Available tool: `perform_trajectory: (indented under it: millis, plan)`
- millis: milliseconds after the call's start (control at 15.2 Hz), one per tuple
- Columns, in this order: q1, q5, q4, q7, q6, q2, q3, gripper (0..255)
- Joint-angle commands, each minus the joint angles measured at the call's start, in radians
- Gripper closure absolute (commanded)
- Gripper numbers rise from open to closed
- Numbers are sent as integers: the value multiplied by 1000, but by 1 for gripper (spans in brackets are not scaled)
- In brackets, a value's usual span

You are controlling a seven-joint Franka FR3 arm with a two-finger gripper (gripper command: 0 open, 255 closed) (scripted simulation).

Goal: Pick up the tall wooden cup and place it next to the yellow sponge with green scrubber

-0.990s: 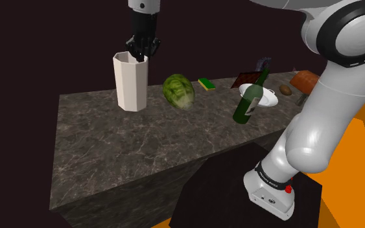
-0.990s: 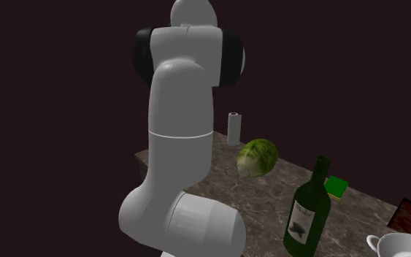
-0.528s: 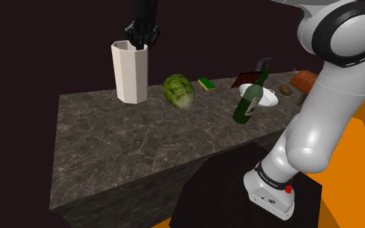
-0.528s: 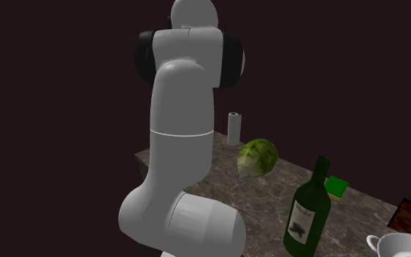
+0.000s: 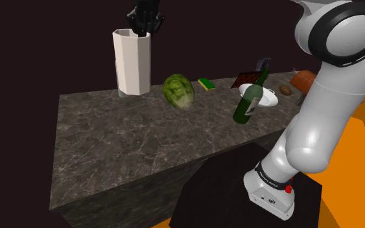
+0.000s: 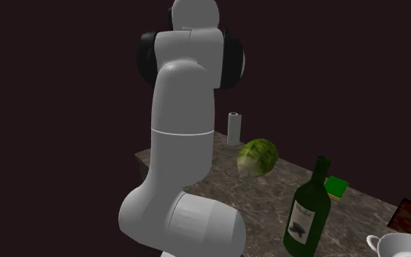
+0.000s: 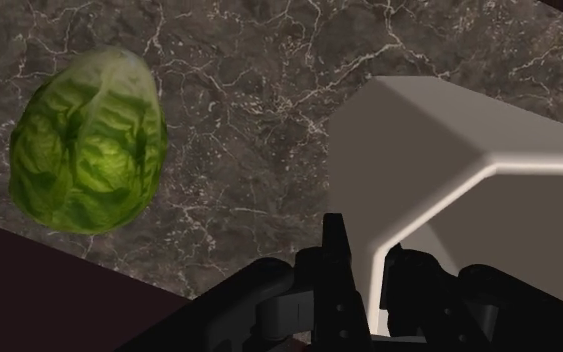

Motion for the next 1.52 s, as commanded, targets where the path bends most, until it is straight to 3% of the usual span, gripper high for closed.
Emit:
perform_trajectory:
  millis: [0, 660, 1452]
  plan:
    - [-24, 10, -34, -34, 4, -32, -13, 255]
    - [-164, 51, -255, -279, 46, -211, -123, 255]
    - [-300, 42, -327, -572, 50, -274, -280, 255]
